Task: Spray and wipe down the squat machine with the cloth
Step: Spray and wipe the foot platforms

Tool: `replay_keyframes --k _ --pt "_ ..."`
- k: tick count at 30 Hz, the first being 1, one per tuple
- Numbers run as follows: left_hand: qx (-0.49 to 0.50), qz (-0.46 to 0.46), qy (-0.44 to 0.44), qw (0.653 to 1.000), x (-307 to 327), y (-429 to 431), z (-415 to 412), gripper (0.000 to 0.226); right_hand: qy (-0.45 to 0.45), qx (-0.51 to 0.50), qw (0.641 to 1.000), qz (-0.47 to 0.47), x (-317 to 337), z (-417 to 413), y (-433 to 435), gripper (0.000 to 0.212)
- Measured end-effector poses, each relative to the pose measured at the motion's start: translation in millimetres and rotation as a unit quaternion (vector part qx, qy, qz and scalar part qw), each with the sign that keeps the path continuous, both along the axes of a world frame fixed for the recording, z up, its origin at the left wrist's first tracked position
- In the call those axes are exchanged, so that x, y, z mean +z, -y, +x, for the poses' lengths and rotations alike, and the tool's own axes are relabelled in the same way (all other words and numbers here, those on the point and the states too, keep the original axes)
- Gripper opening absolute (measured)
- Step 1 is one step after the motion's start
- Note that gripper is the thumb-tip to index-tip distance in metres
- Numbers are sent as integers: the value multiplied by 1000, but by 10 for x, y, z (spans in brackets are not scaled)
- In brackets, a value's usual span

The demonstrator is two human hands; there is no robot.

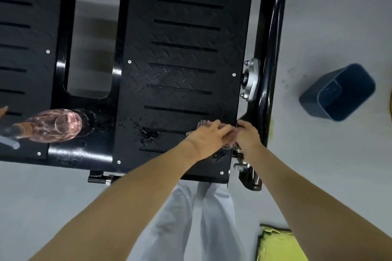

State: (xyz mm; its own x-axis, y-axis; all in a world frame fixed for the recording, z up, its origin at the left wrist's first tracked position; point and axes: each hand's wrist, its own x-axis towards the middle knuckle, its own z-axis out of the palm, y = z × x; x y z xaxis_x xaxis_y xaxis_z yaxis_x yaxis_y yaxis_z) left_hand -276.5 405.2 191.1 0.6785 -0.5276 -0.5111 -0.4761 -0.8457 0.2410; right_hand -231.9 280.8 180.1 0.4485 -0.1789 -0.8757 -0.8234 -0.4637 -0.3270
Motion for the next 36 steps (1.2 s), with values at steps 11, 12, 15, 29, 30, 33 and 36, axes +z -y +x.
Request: replay_keyframes --k 11,12,15,29,30,33,36 --pt "370 46 -20 927 -9 311 -224 77 3 63 998 21 -3 20 77 60" --pt "357 35 -15 933 -27 393 -252 76 3 72 997 23 -8 25 73 62" --pt "271 25 20 962 -73 432 -328 74 5 126 992 17 32 55 43 66" --pt "530 200 55 822 -188 -642 -704 73 62 273 958 53 68 -115 -22 95" --pt "499 199 60 841 -177 -578 -688 74 65 351 934 22 87 -168 -48 97" --pt "352 153 55 922 -133 -438 -721 79 77 557 821 -98 89 -324 -98 97" --pt "236 145 39 960 -93 -597 -783 84 121 616 761 -161 61 -442 -165 92"
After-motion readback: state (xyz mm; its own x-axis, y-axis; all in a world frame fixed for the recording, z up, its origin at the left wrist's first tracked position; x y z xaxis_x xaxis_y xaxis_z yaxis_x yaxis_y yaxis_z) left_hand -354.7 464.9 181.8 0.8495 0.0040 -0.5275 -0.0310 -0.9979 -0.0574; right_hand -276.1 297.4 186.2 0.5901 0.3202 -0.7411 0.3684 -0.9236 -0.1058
